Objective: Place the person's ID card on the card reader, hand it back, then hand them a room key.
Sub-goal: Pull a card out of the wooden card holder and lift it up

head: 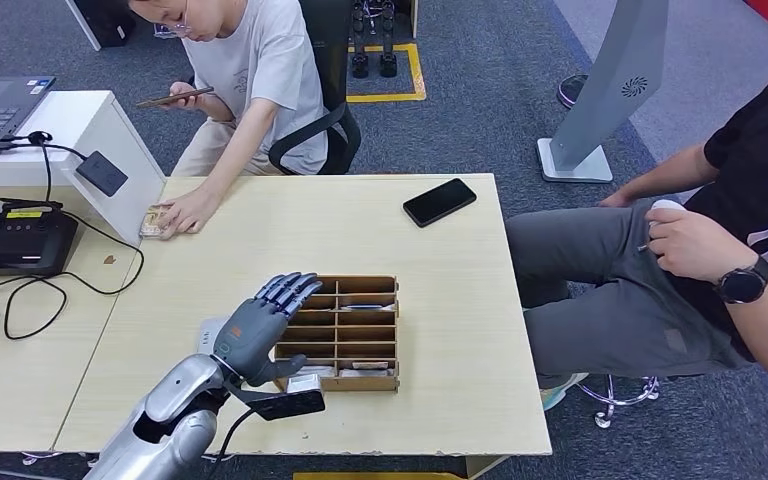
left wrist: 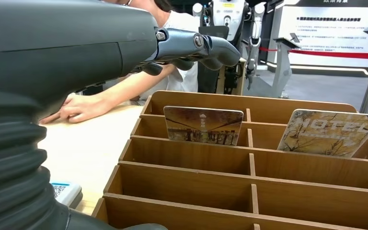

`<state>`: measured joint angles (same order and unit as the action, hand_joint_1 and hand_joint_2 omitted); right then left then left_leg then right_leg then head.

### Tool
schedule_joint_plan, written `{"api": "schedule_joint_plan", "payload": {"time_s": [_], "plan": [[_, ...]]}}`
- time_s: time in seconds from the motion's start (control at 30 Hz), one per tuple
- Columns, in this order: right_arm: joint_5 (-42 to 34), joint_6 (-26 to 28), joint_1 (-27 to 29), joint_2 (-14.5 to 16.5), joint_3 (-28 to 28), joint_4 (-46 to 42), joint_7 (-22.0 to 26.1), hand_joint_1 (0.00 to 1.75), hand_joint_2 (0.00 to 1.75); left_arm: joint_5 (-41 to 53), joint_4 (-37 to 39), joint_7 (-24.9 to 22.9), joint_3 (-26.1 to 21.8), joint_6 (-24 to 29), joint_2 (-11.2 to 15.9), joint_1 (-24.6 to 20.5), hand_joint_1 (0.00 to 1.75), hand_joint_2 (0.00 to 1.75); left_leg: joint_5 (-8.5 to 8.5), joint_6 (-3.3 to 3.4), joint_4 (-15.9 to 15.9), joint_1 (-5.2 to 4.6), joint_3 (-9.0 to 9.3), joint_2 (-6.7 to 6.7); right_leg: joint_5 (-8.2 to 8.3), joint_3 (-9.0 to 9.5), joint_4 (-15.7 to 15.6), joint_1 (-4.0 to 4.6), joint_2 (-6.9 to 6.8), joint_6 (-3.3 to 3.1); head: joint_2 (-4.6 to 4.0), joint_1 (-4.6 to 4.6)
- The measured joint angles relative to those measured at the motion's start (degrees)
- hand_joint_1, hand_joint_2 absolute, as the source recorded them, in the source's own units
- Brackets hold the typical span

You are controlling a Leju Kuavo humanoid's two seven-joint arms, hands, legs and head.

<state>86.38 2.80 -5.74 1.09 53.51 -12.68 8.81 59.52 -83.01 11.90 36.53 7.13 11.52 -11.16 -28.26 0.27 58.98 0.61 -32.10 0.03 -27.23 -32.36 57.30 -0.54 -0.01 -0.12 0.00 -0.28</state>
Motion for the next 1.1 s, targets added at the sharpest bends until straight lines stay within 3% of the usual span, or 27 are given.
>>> {"api": "schedule_joint_plan", "payload": {"time_s": [0.07, 0.17, 0.2, 1.1], "plan": [[0.0, 0.01, -0.02, 0.0, -0.01, 0.0, 0.13, 0.0, 0.0, 0.0, 0.0, -0.06, -0.04, 0.0, 0.0, 0.03, 0.09, 1.75, 0.0, 0.0, 0.0, 0.0, 0.0, 0.0, 0.0, 0.0, 0.0, 0.0, 0.0, 0.0, 0.0, 0.0], [0.02, 0.07, -0.19, 0.0, -0.05, 0.0, 0.35, 0.0, 0.0, -0.13, -0.02, -0.43, -0.33, 0.03, 0.08, 0.58, 1.4, 1.75, 0.0, 0.0, 0.0, 0.0, 0.0, 0.0, 0.0, 0.0, 0.0, 0.0, 0.0, 0.0, 0.0, 0.0], [0.02, 0.09, -0.26, 0.0, -0.06, 0.0, 0.39, 0.0, 0.0, -0.25, -0.09, -0.54, -0.59, 0.06, 0.13, 0.87, 1.75, 1.75, 0.0, 0.0, 0.0, 0.0, 0.0, 0.0, 0.0, 0.01, 0.01, 0.0, 0.0, 0.0, 0.0, 0.0], [0.02, 0.68, -1.19, 0.0, -0.2, 0.0, 1.59, 0.0, 0.0, -3.17, -3.42, 1.15, -4.85, 0.12, 0.15, 4.19, 1.75, 1.75, 0.0, 0.0, -0.01, 0.01, 0.01, 0.0, 0.0, 0.0, 0.01, 0.01, 0.0, 0.0, 0.0, 0.0]]}}
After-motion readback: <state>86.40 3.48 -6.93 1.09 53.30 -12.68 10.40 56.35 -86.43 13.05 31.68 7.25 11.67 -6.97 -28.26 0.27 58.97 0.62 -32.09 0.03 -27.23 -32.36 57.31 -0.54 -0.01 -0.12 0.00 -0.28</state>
